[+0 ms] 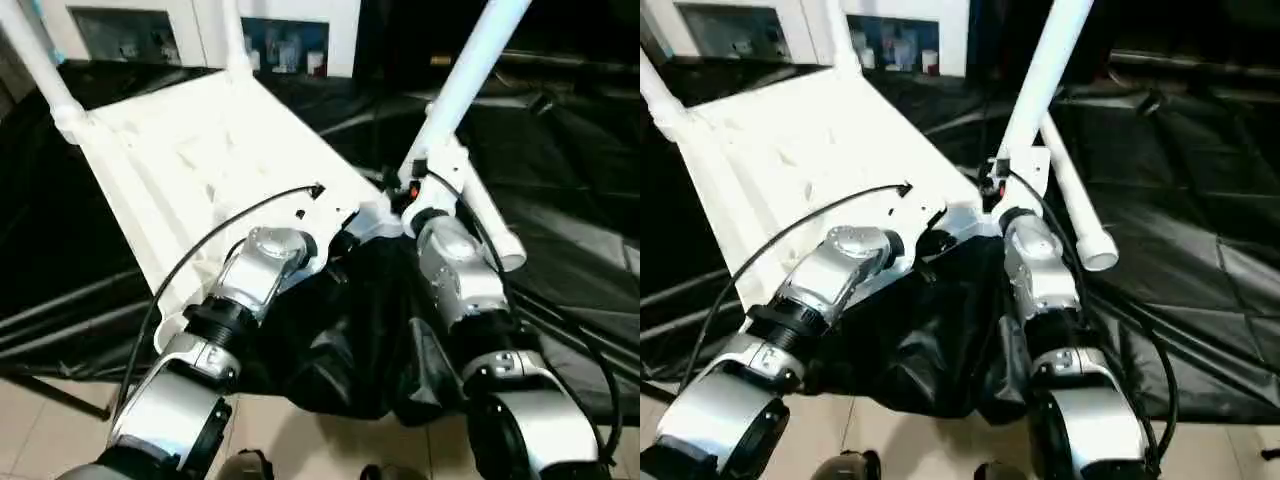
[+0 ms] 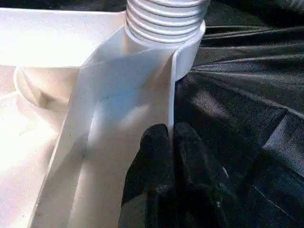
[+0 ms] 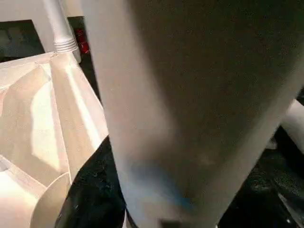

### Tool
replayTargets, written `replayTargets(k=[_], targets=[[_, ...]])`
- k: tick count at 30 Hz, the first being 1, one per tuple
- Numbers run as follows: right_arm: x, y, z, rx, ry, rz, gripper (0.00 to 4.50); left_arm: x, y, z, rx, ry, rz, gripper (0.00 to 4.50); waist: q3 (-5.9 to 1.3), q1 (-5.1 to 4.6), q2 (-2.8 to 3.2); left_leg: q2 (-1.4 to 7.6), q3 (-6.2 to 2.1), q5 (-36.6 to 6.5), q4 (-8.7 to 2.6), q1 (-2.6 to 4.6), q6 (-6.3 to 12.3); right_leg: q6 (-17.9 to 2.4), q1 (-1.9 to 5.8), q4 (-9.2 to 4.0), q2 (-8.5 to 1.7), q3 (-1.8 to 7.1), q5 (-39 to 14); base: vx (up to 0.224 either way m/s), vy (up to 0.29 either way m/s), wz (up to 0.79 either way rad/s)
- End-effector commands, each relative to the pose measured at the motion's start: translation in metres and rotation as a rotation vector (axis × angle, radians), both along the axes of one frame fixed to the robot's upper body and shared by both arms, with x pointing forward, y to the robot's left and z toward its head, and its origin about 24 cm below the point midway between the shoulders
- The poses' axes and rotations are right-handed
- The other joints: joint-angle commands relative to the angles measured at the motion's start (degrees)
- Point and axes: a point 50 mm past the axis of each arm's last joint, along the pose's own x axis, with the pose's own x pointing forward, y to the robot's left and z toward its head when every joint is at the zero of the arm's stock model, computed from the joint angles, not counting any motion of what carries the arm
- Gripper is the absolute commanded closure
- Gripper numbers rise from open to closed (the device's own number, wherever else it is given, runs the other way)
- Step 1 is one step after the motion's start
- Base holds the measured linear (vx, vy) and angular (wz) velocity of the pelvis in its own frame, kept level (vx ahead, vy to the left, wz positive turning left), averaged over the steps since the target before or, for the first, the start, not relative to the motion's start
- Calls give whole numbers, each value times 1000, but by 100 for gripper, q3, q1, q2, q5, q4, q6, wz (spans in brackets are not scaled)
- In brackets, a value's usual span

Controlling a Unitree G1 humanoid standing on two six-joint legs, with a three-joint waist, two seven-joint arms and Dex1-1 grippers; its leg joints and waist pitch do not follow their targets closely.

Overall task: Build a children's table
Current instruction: Rotate leg to tighten

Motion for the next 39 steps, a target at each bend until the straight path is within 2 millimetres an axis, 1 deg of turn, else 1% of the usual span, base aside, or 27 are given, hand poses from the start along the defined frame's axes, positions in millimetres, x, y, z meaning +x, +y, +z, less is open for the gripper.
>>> replayTargets(k=[1,2,4,5,6,8,9,11,12,13,14,15,16,17,18,19,20,21,22,23,24,27,33,34,36,37,39], targets=[[-26,38,-58,-2,261,229,261,3,11,-3,39,-13,33,450,-247,6,17,374,-90,-1332,-444,-10,372,-1356,159,-520,-436,321,-1053,0,0,0],[-24,37,-52,-21,244,312,261,0,15,-2,40,-22,-30,450,-278,5,-17,374,-81,-1158,-429,-44,420,-1309,194,-509,-449,312,-1036,0,0,0],[-24,35,-48,-36,237,376,261,-4,17,-1,37,-32,-89,450,-292,3,-13,377,-76,-910,-416,-90,530,-1261,212,-498,-449,293,-921,0,0,0],[-24,33,-46,-52,235,423,261,-6,20,-1,35,-27,-111,450,-317,-14,7,386,-67,-664,-391,-82,573,-1312,212,-451,-432,283,-568,0,0,0],[-25,31,-44,-68,235,464,261,-7,23,-1,37,-22,-130,450,-334,-38,-32,388,-49,-528,-372,-82,624,-1361,220,-431,-417,282,-326,0,0,0],[-27,22,-42,-111,251,583,261,-15,29,0,35,-25,-228,450,-352,-49,-13,376,-19,-138,-312,-92,804,-1544,239,-358,-403,268,406,0,0,0],[-28,16,-40,-122,264,640,261,-21,34,0,33,-20,-285,450,-363,-56,-60,372,-2,-45,-284,-97,898,-1595,255,-336,-392,269,664,0,0,0],[-29,12,-39,-127,273,675,261,-24,37,0,33,-15,-321,450,-375,-46,-23,379,-8,58,-269,-87,975,-1646,255,-301,-398,265,859,0,0,0],[-31,4,-38,-147,285,754,261,-32,42,2,27,-20,-408,450,-383,-49,-7,395,-1,122,-252,-71,1028,-1735,240,-280,-390,259,1008,0,0,0],[-31,4,-38,-148,285,760,261,-33,42,2,26,-20,-414,450,-395,-61,-18,394,1,162,-242,-75,1043,-1765,257,-262,-381,256,1096,0,0,0],[-34,-1,-38,-165,289,811,261,-38,46,2,29,-7,-448,450,-398,-72,-91,412,18,221,-237,-54,1089,-1811,242,-246,-368,258,1241,0,0,0],[-38,-7,-38,-181,290,894,261,-44,52,2,39,-1,-504,450,-399,-66,-86,407,7,248,-231,-64,1107,-1833,259,-222,-373,253,1263,0,0,0],[-38,-7,-38,-182,290,899,261,-44,53,2,40,-1,-508,450,-397,-49,-40,424,10,196,-234,-44,1130,-1859,235,-234,-381,246,1151,0,0,0],[-41,-9,-37,-183,290,941,261,-47,56,2,46,3,-530,450,-394,-52,-34,433,17,170,-234,-37,1130,-1874,221,-233,-370,247,1112,0,0,0],[-43,-11,-36,-185,286,979,261,-49,58,2,46,-2,-548,450,-381,-48,-82,443,26,92,-243,-27,1113,-1896,212,-240,-361,244,963,0,0,0],[-45,-12,-35,-187,279,1009,261,-50,60,3,44,-9,-555,450,-382,-22,-62,452,34,11,-241,-13,1086,-1899,199,-247,-368,246,787,0,0,0],[-47,-13,-35,-187,276,1037,261,-51,61,4,37,-16,-570,450,-377,-19,-97,455,43,-28,-247,-11,1071,-1879,200,-257,-366,248,709,0,0,0],[-51,-14,-35,-190,277,1089,261,-53,63,5,22,-20,-590,450,-381,5,-81,455,54,-79,-249,-4,1032,-1861,193,-260,-375,254,579,0,0,0],[-52,-15,-35,-190,278,1104,261,-53,64,5,19,-19,-595,450,-370,11,-102,466,69,-158,-261,0,978,-1839,183,-267,-375,254,394,0,0,0],[-52,-15,-35,-190,278,1112,261,-53,64,6,17,-19,-598,450,-362,28,-82,472,85,-277,-271,18,900,-1810,158,-293,-381,260,180,0,0,0],[-54,-15,-37,-198,283,1135,261,-55,65,6,13,-10,-612,450,-367,34,-99,474,94,-315,-277,23,824,-1795,154,-292,-379,266,95,0,0,0],[-57,-16,-39,-212,288,1181,261,-56,69,6,24,-1,-639,450,-382,47,-107,460,99,-265,-268,11,758,-1761,164,-276,-384,271,146,0,0,0],[-56,-14,-42,-211,267,1139,261,-49,70,6,33,-13,-598,450,-412,90,-106,442,110,43,-224,5,888,-1815,174,-222,-372,263,662,0,0,0],[-55,-14,-43,-208,262,1122,261,-48,70,6,34,-15,-587,450,-410,96,-79,440,108,15,-223,5,875,-1818,170,-225,-376,263,625,0,0,0],[-49,-12,-44,-194,251,1017,261,-41,69,6,45,-16,-529,450,-395,93,-84,448,110,-188,-245,13,780,-1808,162,-261,-380,267,349,0,0,0],[-46,-12,-45,-192,247,964,261,-37,68,5,52,-19,-488,450,-374,93,-83,457,109,-409,-271,27,664,-1771,141,-298,-390,279,33,0,0,0],[-40,-11,-48,-193,243,849,261,-29,67,6,48,-21,-412,450,-332,91,-75,455,98,-974,-332,52,283,-1616,114,-396,-417,305,-922,-28,-4,1]])
